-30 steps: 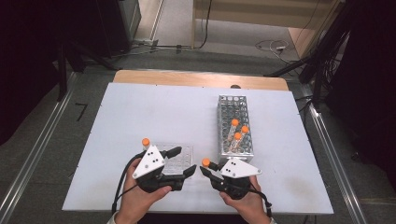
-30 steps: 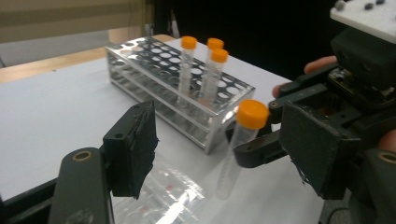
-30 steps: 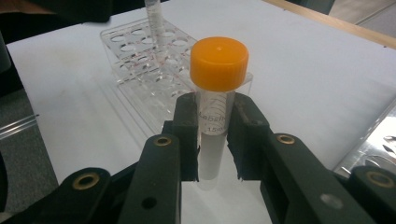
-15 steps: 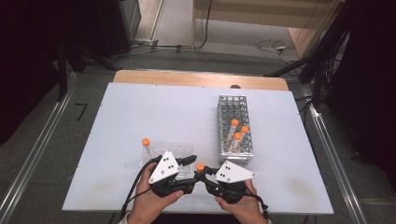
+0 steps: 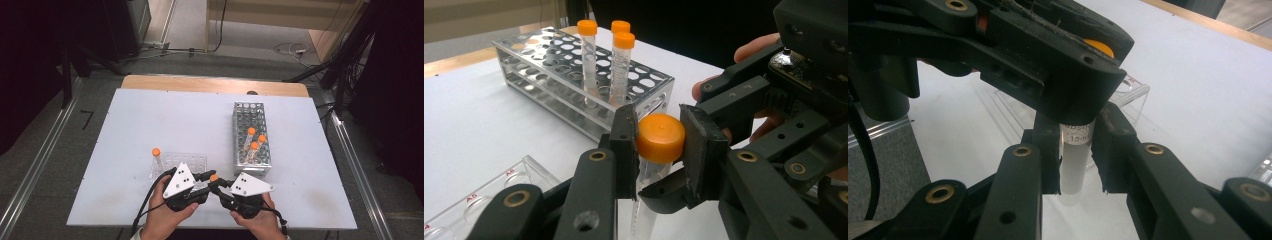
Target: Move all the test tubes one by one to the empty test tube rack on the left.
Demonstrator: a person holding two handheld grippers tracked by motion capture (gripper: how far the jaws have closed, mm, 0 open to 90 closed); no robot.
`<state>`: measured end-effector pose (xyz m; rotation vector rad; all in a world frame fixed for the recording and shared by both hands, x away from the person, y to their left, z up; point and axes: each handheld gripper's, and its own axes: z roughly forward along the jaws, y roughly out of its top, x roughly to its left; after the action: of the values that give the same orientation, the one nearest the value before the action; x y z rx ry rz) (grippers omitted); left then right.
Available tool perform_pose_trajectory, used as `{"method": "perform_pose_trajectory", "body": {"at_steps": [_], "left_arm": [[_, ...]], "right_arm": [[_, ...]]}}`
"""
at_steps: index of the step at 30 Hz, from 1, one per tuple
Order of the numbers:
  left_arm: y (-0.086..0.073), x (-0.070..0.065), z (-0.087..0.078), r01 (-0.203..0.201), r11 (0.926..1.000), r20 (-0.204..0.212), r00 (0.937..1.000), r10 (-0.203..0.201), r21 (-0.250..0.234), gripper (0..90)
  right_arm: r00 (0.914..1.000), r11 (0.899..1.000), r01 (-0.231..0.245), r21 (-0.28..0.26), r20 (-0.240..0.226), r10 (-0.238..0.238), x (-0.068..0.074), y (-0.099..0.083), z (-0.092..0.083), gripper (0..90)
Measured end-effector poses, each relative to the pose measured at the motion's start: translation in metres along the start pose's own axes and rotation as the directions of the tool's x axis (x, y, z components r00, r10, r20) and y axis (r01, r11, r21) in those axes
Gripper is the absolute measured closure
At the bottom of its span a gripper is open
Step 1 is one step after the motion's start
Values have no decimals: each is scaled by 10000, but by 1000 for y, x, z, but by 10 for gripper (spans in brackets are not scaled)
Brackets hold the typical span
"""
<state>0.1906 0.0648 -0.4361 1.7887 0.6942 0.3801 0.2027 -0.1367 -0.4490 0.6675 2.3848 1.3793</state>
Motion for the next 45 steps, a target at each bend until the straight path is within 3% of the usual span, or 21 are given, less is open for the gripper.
{"method": "perform_pose_trajectory", "body": {"at_steps": [5, 7, 8, 9, 16, 18, 27, 35, 45], "left_arm": [[1, 1, 0, 22, 10000, 3, 10000, -22, -16, 708], [2, 1, 0, 56, 10000, 32, 10000, -56, -28, 709], [3, 2, 0, 11, 10000, 17, 10000, -11, -31, 709], [3, 2, -1, 51, 10000, 17, 10000, -51, -74, 709], [11, 6, -4, 181, 9994, -99, 9998, -184, -281, 709], [14, 8, -6, 237, 9992, -126, 9996, -241, -333, 709], [28, 28, -31, 624, 9925, -664, 9954, -696, -1051, 709], [34, 48, -55, 807, 9817, -1313, 9859, -1041, -1724, 709], [35, 60, -69, 764, 9792, -1875, 9758, -1121, -1878, 710]], "right_arm": [[10000, 10000, -94, -11, -3, 94, -1, 0, 0, 706], [9998, 9998, -198, -97, -87, 197, -1, 0, -1, 664], [9995, 9994, -276, -203, -165, 273, -2, 0, -2, 593], [9995, 9994, -276, -203, -165, 273, -2, 0, -2, 593], [9967, 9966, -727, -383, -395, 712, -5, 0, -1, 303], [9961, 9960, -788, -428, -432, 770, -5, 0, -1, 275], [9939, 9931, -1002, -605, -517, 971, -8, -1, -3, 272], [9937, 9934, -1011, -548, -543, 981, -8, -1, -2, 283], [9937, 9934, -1026, -516, -508, 1000, -8, -2, -3, 291]]}}
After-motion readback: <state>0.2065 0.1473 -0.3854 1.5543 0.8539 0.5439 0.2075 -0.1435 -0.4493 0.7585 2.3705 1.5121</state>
